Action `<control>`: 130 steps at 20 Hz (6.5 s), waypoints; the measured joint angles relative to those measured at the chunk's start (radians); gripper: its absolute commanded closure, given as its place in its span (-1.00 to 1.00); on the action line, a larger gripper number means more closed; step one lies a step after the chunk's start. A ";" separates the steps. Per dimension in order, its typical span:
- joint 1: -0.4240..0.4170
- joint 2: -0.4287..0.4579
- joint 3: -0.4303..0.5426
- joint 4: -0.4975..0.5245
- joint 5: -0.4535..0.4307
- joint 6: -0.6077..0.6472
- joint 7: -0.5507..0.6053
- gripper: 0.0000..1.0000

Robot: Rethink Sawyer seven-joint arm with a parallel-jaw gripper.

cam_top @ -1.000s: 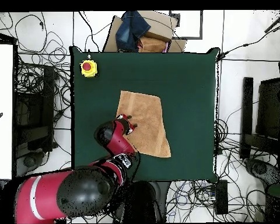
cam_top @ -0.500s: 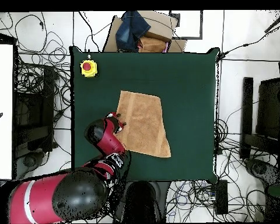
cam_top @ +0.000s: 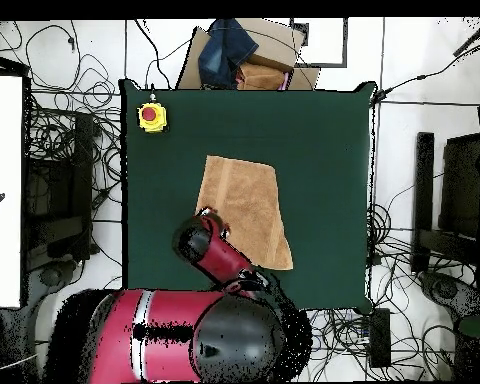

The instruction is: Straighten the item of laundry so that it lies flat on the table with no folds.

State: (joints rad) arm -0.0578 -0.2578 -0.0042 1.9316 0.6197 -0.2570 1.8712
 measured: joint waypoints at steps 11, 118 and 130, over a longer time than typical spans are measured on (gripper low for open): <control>-0.302 -0.255 -0.019 0.220 -0.321 0.227 0.000 -1.00; -0.721 -0.177 0.030 -0.143 -1.107 0.559 -0.107 -1.00; -0.702 -0.220 0.031 -0.098 -1.107 0.559 -0.107 -1.00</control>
State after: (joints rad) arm -0.7599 -0.4774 0.0273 1.8336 -0.4876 0.3023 1.7645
